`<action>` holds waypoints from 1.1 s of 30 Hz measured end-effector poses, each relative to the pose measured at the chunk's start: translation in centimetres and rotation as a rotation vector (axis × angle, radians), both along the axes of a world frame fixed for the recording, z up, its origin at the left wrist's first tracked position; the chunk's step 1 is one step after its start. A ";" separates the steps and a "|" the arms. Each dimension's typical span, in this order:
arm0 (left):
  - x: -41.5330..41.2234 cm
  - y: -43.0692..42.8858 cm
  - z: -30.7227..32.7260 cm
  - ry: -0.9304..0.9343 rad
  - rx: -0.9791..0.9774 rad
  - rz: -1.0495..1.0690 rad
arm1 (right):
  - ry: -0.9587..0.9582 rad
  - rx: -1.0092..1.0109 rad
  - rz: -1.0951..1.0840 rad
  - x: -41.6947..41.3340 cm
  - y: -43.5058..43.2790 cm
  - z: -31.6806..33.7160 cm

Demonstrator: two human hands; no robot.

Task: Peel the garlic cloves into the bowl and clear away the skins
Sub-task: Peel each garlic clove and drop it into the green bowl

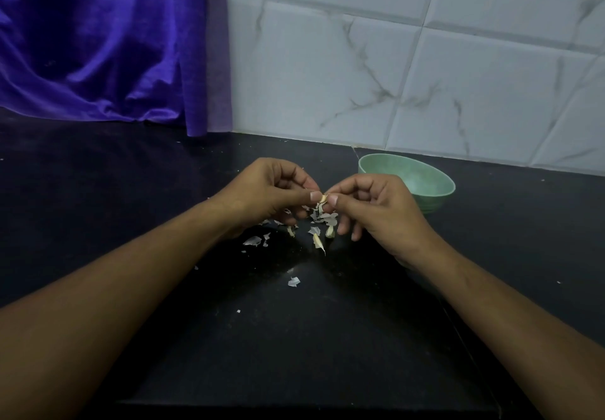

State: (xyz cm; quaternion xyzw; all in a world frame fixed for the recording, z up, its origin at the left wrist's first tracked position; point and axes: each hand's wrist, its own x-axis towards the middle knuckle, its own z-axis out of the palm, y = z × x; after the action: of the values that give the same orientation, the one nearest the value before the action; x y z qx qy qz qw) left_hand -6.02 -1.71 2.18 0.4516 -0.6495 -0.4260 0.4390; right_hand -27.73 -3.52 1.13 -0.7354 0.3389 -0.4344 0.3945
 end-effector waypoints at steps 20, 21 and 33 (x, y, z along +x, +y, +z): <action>-0.1 0.1 0.2 -0.018 -0.133 0.006 | -0.081 0.064 0.001 0.3 0.2 0.2; -0.1 0.1 0.2 -0.011 -0.129 0.004 | -0.059 0.056 0.005 0.3 0.2 0.2; -0.5 0.7 0.5 0.054 -0.085 -0.055 | -0.116 0.092 0.055 0.4 0.3 0.3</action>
State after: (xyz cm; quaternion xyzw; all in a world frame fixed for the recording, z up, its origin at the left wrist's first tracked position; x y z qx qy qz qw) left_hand -6.47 -1.04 2.72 0.4029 -0.6670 -0.4219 0.4634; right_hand -27.36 -3.21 1.38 -0.6992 0.3149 -0.4492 0.4585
